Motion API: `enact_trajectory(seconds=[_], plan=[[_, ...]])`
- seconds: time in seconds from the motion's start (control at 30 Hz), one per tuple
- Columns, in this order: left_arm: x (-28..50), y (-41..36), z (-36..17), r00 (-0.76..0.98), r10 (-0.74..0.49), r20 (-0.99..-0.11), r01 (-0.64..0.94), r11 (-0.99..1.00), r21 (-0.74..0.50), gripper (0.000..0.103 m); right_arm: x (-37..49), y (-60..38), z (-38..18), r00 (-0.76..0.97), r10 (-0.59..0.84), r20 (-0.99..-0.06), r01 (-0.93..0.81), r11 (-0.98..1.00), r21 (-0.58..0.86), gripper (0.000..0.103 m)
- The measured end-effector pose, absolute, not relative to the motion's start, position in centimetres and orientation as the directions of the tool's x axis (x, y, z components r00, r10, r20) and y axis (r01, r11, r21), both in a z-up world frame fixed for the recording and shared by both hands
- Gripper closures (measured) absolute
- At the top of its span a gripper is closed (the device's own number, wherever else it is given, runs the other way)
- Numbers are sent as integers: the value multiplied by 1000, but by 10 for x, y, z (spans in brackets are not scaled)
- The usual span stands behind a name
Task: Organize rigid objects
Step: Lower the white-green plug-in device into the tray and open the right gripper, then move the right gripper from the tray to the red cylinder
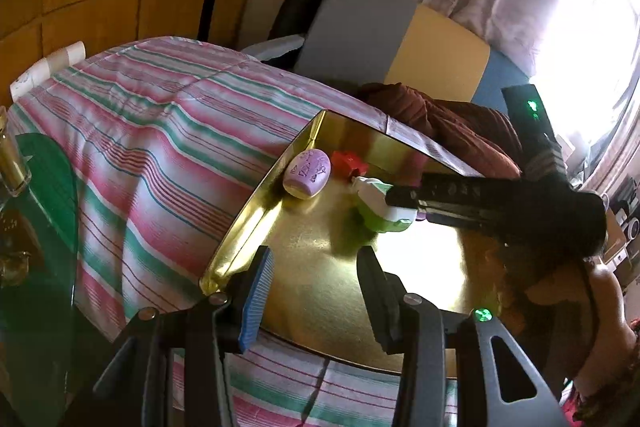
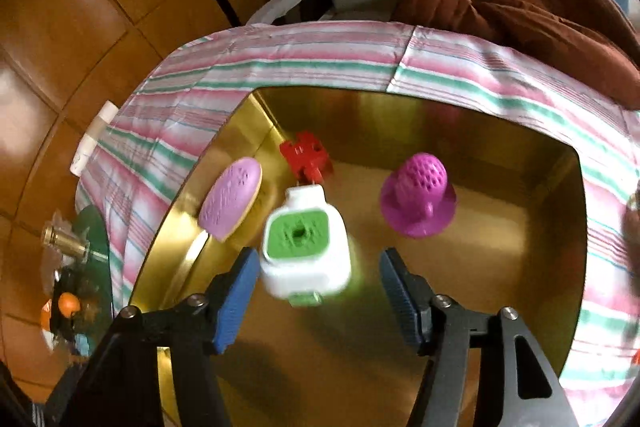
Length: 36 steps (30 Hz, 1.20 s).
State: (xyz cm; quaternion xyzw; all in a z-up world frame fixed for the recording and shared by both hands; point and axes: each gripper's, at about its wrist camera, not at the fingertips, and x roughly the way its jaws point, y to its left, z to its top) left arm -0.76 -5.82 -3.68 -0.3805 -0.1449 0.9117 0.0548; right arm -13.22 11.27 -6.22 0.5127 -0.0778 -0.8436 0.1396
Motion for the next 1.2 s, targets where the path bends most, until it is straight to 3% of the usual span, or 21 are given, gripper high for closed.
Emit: enact_trajectory(seconds=[0.43, 0.7, 1.2], plan=[[0, -36, -33, -706, 242, -666, -70, -959, -275, 60, -75, 152, -29, -504, -361, -785, 192, -933, 305, 36], [13, -12, -25, -709, 351, -612, -201, -932, -302, 59, -41, 197, -18, -581, -279, -765, 148, -960, 238, 34], [46, 58, -21, -660, 420, -623, -404, -897, -177, 59, 12, 318, -51, -563, -100, -821, -69, -984, 167, 34]])
